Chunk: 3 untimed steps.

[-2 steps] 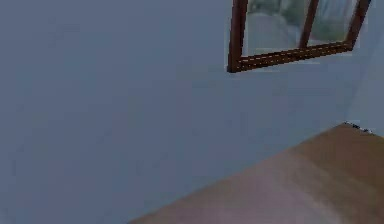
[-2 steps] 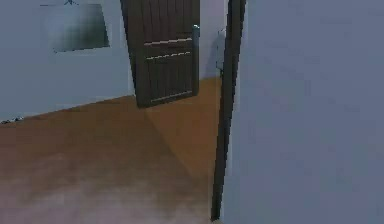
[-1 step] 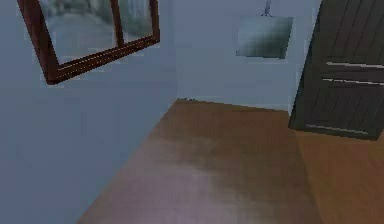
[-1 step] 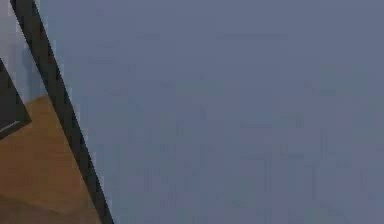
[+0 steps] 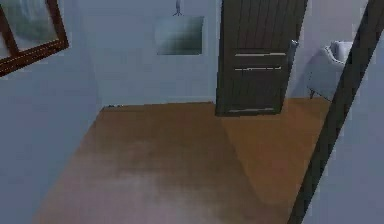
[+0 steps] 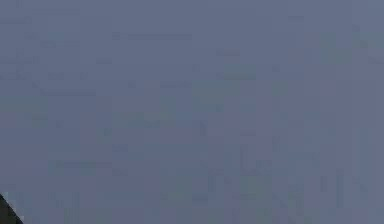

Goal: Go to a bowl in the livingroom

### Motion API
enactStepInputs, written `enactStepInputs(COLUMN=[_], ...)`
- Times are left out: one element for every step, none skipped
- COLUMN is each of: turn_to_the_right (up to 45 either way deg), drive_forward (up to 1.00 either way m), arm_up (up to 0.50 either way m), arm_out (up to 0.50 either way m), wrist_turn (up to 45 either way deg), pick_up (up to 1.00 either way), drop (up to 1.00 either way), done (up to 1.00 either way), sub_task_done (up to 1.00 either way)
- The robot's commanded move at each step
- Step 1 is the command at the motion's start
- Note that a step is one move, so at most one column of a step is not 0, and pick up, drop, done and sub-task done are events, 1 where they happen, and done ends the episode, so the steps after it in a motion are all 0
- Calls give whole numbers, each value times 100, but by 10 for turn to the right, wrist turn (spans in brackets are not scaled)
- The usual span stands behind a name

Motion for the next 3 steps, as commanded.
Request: enactStepInputs(turn_to_the_right=[0, 240, 0], drive_forward=[95, 0, 65], arm_up=[0, 0, 0], arm_out=[0, 0, 0], wrist_turn=[0, 0, 0], pick_up=[0, 0, 0], drop=[0, 0, 0], done=[0, 0, 0], sub_task_done=[0, 0, 0])
